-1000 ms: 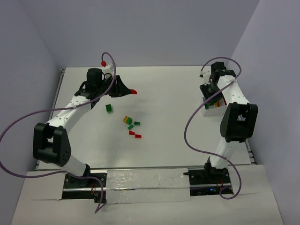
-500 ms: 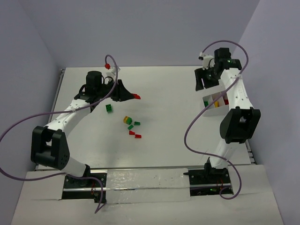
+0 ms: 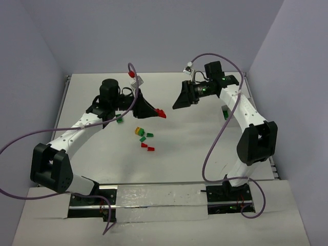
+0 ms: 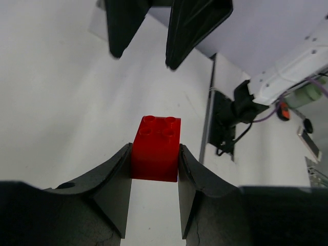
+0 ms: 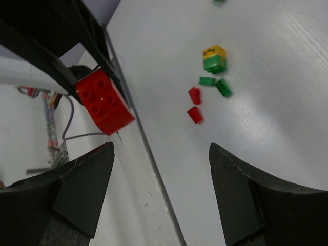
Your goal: Sort the legos into containers by color
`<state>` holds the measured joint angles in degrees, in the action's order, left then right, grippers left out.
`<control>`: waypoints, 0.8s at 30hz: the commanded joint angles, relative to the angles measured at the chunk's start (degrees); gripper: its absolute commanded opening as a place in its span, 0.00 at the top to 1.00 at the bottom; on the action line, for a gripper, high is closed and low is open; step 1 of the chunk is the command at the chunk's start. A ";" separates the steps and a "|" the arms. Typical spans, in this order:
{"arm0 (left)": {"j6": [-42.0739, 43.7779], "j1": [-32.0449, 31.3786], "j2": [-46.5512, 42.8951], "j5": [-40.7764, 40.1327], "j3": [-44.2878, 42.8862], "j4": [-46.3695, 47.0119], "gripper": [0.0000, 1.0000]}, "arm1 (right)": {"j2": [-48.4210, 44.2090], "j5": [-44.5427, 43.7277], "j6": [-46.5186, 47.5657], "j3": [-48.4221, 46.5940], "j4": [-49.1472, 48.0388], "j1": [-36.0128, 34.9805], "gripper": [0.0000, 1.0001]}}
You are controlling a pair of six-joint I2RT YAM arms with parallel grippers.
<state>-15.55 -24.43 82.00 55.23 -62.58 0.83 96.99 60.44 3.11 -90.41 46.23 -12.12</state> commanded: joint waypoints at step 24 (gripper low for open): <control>-59.51 3.07 2.29 -1.04 14.65 62.11 1.00 | -11.68 7.49 -35.84 15.83 -49.20 -7.44 0.16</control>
<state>-72.62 -21.54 84.60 56.16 -48.47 57.72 84.73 68.58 -21.62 -75.58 8.09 -18.28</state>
